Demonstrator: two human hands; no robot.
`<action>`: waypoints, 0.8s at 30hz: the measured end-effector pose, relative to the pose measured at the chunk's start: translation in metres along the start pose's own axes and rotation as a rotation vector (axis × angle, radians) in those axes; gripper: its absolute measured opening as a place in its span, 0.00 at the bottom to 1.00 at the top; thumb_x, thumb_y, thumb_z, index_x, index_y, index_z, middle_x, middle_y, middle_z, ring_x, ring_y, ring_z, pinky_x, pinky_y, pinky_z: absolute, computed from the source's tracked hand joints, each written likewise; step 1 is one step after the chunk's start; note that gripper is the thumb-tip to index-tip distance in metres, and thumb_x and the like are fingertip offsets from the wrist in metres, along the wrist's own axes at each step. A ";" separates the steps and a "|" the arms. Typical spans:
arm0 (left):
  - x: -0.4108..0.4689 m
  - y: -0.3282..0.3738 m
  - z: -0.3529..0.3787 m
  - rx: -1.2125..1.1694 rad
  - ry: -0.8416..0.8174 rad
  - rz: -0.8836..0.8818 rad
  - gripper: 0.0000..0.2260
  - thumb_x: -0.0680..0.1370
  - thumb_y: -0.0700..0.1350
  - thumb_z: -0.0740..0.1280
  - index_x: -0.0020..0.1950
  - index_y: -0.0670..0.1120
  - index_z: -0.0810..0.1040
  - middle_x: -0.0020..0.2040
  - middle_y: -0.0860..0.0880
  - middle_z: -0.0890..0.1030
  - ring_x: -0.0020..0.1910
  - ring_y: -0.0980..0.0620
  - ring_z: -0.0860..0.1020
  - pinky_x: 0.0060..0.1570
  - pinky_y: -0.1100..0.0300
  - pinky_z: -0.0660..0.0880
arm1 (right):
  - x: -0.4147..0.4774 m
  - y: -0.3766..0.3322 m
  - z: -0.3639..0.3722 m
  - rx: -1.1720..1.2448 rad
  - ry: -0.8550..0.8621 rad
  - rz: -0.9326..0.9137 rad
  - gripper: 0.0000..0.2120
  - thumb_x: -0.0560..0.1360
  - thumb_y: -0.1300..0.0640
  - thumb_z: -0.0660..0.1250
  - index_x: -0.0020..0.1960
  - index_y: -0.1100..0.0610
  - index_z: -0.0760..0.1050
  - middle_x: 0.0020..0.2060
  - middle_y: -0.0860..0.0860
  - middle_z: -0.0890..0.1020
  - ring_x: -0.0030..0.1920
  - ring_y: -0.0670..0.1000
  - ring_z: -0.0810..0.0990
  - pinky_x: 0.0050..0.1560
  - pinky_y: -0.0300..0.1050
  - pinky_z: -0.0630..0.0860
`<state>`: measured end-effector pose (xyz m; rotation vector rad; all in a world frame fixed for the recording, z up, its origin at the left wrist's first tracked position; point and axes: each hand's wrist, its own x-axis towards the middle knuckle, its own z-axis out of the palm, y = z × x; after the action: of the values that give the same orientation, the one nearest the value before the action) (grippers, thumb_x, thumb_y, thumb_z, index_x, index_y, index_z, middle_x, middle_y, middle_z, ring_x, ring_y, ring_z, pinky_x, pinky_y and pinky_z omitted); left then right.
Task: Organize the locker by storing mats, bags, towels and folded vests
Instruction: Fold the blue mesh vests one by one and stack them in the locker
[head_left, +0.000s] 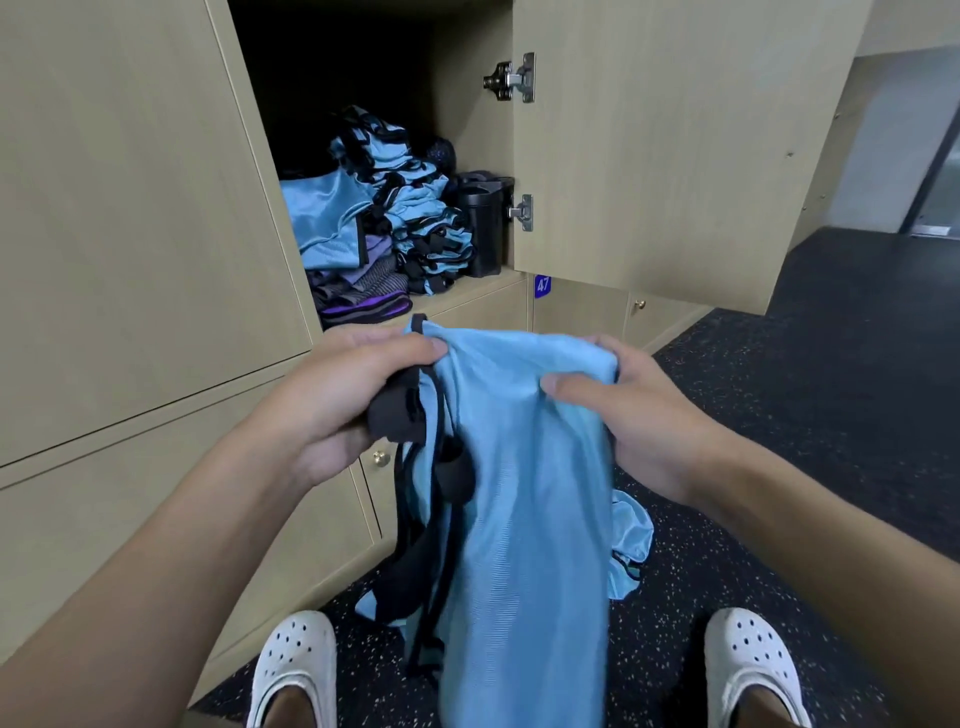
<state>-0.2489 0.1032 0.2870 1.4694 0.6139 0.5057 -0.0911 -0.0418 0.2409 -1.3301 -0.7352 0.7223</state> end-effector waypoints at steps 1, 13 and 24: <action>0.001 0.001 -0.001 -0.052 0.039 -0.013 0.09 0.78 0.38 0.68 0.38 0.44 0.83 0.33 0.46 0.83 0.26 0.53 0.80 0.25 0.63 0.76 | 0.000 0.000 0.002 0.072 -0.004 -0.001 0.22 0.70 0.63 0.74 0.62 0.57 0.73 0.56 0.59 0.83 0.51 0.57 0.85 0.54 0.59 0.81; -0.002 -0.036 0.017 -0.147 -0.193 -0.251 0.48 0.66 0.55 0.78 0.80 0.53 0.57 0.57 0.46 0.84 0.44 0.47 0.85 0.46 0.49 0.80 | 0.004 -0.008 0.012 0.133 0.285 -0.092 0.44 0.70 0.64 0.75 0.74 0.36 0.57 0.72 0.50 0.66 0.61 0.54 0.80 0.60 0.59 0.78; 0.003 -0.025 0.026 -0.348 0.317 0.102 0.32 0.74 0.32 0.72 0.69 0.60 0.68 0.38 0.48 0.84 0.32 0.52 0.82 0.31 0.58 0.79 | -0.007 -0.012 0.006 0.134 0.094 -0.057 0.44 0.70 0.73 0.71 0.72 0.35 0.62 0.58 0.52 0.77 0.48 0.52 0.85 0.47 0.49 0.83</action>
<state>-0.2313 0.0846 0.2618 1.1012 0.6623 0.8904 -0.0994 -0.0450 0.2528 -1.2081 -0.6365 0.6480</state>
